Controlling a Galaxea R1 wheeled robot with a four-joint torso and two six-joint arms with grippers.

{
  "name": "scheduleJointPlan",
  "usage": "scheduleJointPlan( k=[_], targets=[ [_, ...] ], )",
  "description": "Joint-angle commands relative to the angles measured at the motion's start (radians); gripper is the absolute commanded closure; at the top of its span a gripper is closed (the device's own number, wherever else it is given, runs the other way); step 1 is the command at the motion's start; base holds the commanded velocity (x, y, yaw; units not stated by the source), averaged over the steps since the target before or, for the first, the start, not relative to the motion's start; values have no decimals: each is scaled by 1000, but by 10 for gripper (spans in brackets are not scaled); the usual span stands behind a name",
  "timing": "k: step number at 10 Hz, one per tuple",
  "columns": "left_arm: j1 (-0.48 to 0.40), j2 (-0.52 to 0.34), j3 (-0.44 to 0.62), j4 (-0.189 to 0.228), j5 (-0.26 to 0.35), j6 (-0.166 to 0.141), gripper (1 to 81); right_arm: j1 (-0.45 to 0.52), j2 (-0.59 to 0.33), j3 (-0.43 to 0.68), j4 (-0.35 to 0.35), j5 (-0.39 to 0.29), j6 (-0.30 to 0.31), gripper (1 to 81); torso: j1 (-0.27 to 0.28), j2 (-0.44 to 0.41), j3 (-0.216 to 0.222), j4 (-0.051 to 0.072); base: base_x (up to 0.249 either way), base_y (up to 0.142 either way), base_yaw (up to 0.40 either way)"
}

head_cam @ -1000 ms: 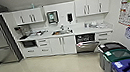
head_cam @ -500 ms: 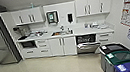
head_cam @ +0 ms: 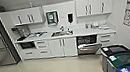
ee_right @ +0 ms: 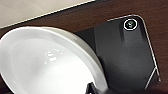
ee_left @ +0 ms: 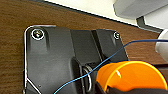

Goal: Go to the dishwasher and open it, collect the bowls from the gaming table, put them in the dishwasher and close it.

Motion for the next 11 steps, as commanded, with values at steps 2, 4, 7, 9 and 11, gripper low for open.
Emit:
scheduleJointPlan(
  k=[2,4,7,9,11],
  targets=[
    [-38,-13,4,0,19,-1,811,37,-2,11,-22,-50,-4,811,0,0,0,0,133,0,0],
    [-38,-11,3,-3,19,-1,811,38,0,11,-22,-50,-6,811,0,0,0,0,134,0,0],
    [-38,-11,3,-1,16,-1,811,38,4,11,-22,-50,-4,811,0,0,0,0,123,0,0],
    [-38,-11,1,0,16,-1,811,38,6,11,-22,-50,-4,811,0,0,0,0,117,0,0],
    [-37,-10,1,0,16,-1,811,40,7,11,-22,-52,-4,811,0,0,0,0,117,0,0]
  ],
)
